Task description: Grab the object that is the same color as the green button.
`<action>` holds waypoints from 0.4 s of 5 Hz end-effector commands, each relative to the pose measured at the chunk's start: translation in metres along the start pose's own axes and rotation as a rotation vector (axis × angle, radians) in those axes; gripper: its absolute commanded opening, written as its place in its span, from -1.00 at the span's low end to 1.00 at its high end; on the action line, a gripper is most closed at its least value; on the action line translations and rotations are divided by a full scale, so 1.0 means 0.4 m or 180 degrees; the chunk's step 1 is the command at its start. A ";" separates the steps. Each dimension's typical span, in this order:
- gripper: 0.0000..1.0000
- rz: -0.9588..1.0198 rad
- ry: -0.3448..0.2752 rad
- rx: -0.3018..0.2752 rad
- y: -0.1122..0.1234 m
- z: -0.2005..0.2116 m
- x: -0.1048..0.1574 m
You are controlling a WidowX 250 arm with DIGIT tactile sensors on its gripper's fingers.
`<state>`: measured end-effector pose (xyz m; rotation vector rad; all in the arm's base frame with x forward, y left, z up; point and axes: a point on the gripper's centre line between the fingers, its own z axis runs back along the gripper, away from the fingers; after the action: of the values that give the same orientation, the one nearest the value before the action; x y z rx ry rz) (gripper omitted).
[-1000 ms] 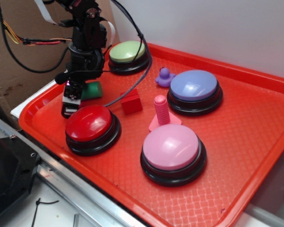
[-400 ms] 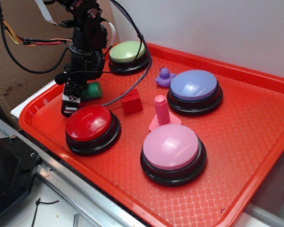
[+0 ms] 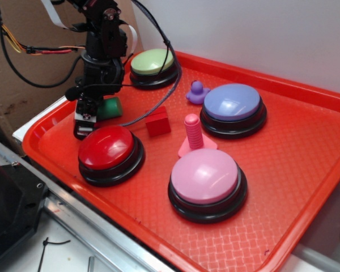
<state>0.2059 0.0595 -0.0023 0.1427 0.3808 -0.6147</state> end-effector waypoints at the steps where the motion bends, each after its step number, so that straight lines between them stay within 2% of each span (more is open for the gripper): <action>1: -1.00 0.1250 -0.0118 -0.0749 -0.067 0.218 -0.157; 2: -1.00 0.1422 -0.0230 -0.0839 -0.096 0.323 -0.229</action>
<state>0.1496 0.0455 0.1401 -0.0623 0.3875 -0.1388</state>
